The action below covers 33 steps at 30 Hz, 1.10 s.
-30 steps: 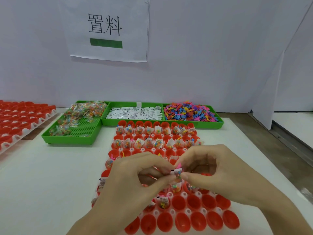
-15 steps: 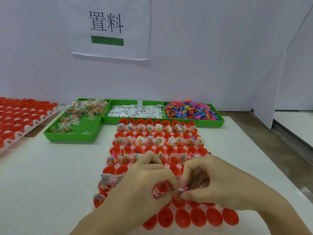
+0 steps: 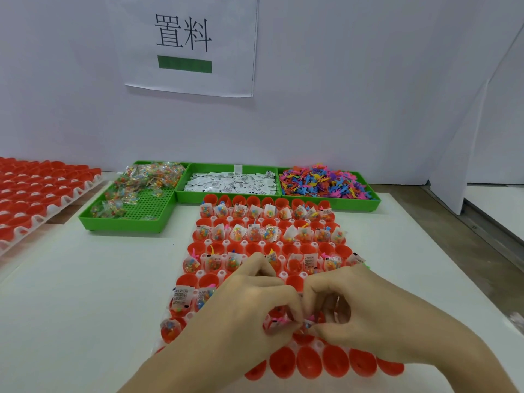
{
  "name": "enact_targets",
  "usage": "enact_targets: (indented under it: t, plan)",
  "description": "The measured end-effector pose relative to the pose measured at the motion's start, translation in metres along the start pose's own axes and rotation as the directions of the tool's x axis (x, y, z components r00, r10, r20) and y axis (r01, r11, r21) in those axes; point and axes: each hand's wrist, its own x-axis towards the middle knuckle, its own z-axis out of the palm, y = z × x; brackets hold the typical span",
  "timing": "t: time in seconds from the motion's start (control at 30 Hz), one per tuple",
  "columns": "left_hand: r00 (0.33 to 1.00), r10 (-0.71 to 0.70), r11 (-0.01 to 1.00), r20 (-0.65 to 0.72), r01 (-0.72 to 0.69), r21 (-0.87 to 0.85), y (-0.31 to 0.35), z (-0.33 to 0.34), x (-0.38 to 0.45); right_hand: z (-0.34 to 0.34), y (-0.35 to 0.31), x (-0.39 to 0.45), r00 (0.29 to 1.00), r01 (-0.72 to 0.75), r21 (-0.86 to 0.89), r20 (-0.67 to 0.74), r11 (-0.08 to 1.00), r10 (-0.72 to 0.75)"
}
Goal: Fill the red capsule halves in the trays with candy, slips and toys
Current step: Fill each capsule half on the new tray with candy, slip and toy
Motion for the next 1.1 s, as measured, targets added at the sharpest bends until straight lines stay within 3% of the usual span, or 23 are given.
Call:
enact_targets:
  t: [0.27, 0.8, 1.1]
  plan:
    - [0.994, 0.103, 0.993, -0.037, -0.101, 0.061, -0.010, 0.008, 0.002, -0.003, 0.000, -0.002, 0.999, 0.035, -0.015, 0.020, 0.999, -0.035]
    - [0.996, 0.086, 0.984, -0.035, -0.080, 0.160, -0.005, 0.014, 0.001, 0.001, 0.004, 0.001, 0.998, 0.059, -0.084, 0.021, 0.995, -0.058]
    - [0.997, 0.038, 0.992, -0.072, -0.029, 0.120, -0.007, 0.017, 0.001, 0.003, 0.009, 0.001, 0.998, 0.070, -0.139, 0.003, 0.988, -0.070]
